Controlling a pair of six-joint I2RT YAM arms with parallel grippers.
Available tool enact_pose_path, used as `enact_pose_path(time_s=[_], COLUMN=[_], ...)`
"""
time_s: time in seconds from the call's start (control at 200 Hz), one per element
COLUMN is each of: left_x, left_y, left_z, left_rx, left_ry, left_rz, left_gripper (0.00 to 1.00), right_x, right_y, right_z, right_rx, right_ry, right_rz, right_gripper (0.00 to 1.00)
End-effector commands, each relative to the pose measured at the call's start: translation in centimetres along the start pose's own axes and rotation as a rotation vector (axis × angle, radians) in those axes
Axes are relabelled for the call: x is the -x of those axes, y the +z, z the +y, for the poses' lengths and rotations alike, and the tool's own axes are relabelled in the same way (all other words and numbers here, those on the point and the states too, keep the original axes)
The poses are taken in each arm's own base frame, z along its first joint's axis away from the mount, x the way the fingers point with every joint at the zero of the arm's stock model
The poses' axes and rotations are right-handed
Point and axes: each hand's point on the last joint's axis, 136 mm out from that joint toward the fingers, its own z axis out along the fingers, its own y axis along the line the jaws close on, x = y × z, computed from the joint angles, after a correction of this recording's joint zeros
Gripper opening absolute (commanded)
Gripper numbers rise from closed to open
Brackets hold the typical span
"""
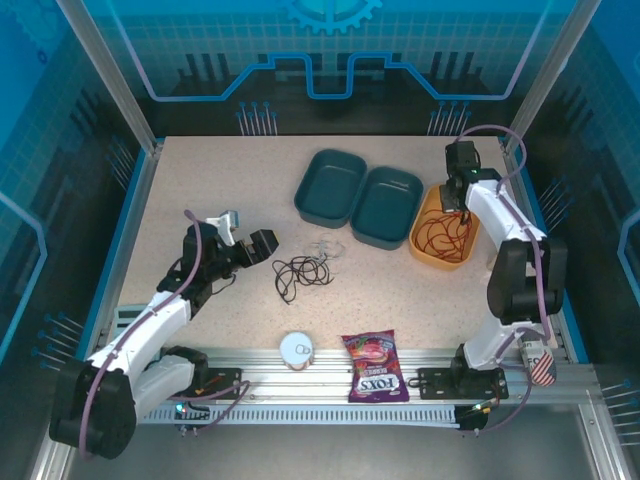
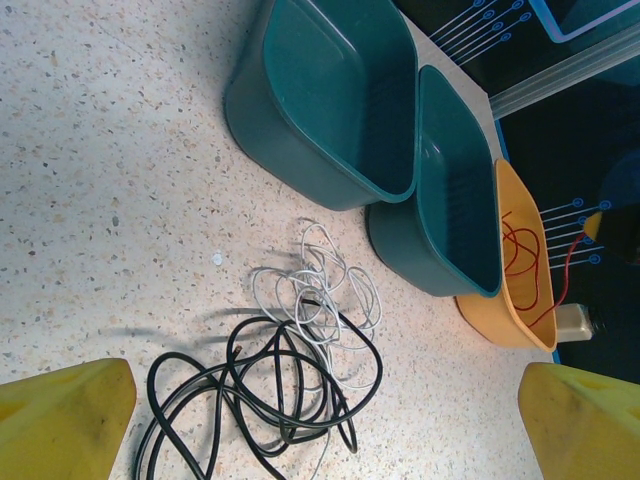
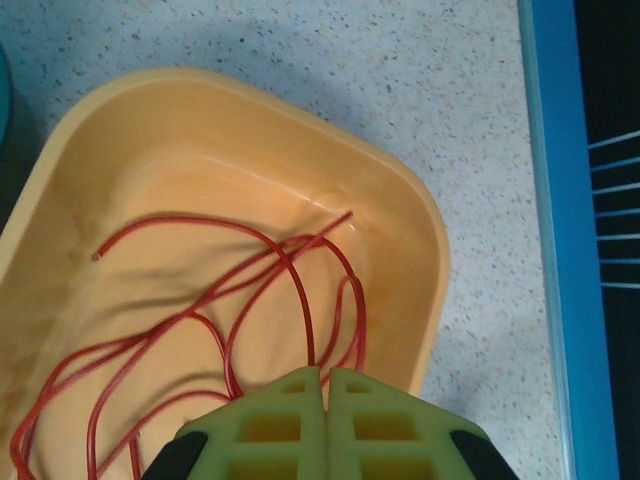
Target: Untangle the cables
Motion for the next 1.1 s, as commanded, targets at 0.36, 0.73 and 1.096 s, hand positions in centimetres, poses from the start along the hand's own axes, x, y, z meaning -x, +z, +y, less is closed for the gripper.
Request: enact_pose_path(time_s=[0.36,0.73,1.096], left_x=[-0.6,-0.5,-0.7], left_y=[-0.7,-0.6,-0.6], left_z=[0.0,0.1,0.3], left_rx=[0.002,0.007,0.014], left_ry=[0.006,0.010,0.004], left_rz=[0.001,0.001,0.004], left_gripper=[0.99,0.99,0.99], right_x=[3.4,0.6,0.7], right_y=[4.7,6.1,2.7], right_z=[2.9,4.1,3.7], right_rx=[0.043,0.085,0.122], right_ry=[-0.004,0.022,0.059], right_rz=[0.019,0.071,0.031], right_gripper=[0.00,0.08,0.31])
